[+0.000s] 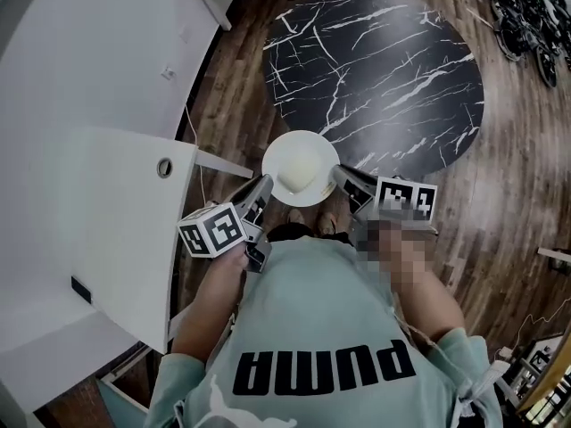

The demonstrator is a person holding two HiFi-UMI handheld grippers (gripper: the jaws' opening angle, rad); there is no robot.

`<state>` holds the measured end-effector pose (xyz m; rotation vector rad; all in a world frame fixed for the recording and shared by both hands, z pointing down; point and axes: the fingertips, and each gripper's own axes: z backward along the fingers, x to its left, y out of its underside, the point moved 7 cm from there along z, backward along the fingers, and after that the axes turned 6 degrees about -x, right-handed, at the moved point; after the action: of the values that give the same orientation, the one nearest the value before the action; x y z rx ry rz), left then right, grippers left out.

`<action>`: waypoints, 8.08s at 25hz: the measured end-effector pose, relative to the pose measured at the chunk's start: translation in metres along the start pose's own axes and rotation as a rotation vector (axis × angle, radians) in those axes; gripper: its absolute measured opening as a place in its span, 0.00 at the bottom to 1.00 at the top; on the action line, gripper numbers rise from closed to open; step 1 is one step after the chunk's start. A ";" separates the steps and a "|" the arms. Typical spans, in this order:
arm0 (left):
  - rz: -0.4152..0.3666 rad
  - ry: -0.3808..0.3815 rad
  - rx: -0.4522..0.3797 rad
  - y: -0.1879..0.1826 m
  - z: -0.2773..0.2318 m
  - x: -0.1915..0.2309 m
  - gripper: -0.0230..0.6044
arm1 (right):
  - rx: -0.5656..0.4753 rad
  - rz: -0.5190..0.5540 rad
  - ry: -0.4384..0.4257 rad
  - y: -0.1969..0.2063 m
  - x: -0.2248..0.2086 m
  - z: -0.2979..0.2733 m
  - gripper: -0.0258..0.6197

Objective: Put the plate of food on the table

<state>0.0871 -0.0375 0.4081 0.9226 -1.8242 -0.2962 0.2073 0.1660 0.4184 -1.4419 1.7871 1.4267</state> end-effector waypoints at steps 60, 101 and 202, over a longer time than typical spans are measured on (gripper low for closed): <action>-0.105 0.205 0.368 -0.027 -0.240 -0.068 0.10 | -0.204 -0.188 0.251 -0.135 -0.133 0.044 0.09; -0.192 0.045 0.546 0.067 -0.390 -0.067 0.12 | -0.053 -0.282 0.331 -0.168 -0.306 0.051 0.09; -0.709 0.382 -0.053 0.016 -0.008 -0.100 0.05 | -0.479 0.590 0.484 0.024 0.064 0.093 0.05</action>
<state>0.1051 0.0462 0.3531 1.4593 -1.0910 -0.5568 0.1386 0.2179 0.3418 -1.6780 2.4345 2.0373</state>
